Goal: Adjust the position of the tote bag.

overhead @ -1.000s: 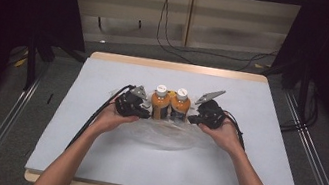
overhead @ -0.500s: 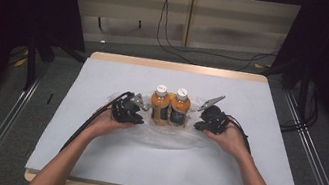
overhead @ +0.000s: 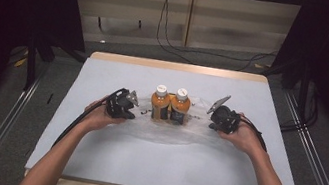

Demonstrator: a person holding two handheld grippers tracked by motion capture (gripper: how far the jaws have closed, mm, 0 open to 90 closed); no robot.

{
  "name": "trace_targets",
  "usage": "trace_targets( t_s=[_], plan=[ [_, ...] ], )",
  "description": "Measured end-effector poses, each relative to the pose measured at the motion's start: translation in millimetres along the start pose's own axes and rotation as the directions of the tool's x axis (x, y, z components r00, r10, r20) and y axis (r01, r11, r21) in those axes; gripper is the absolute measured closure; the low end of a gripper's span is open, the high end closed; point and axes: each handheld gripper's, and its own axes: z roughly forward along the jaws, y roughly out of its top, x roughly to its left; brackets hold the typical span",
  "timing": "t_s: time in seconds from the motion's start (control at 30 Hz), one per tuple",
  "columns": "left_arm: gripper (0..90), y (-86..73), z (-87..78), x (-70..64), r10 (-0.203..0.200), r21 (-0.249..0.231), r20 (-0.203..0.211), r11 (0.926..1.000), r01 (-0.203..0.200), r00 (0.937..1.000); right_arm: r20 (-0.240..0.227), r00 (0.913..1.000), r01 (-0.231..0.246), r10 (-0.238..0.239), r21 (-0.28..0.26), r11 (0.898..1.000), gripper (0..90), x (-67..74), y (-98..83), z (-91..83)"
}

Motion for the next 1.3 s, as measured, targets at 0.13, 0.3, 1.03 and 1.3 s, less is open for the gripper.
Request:
trace_targets(
  t_s=[0.13, 0.3, 1.03, 1.3],
  plan=[
    [90.0, -0.6, -1.3, 1.9, 0.007, 0.032, -0.016, 0.9995, -0.006, 0.9999, 0.018, 0.9998, 0.0, -0.001, 0.028, 1.0, 90.0, -4.1, -4.1, -1.8],
    [90.0, -3.0, 0.0, 10.3, -0.021, 0.018, -0.023, 0.9996, 0.021, 0.9995, 0.087, 0.9962, -0.007, 0.004, 0.033, 0.999, 90.0, -8.8, -3.0, 1.7],
    [90.0, -10.3, -1.5, 28.2, -0.016, 0.079, -0.102, 0.9966, 0.024, 0.9947, -0.015, 0.999, 0.044, -0.043, 0.096, 0.994, 90.0, -11.8, -14.3, -9.6],
    [90.0, -18.3, -5.9, 35.5, -0.04, 0.083, -0.082, 0.9955, 0.047, 0.9958, 0.019, 0.9998, 0.004, -0.005, 0.071, 0.997, 90.0, -23.2, -14.1, -5.0]
  ],
)
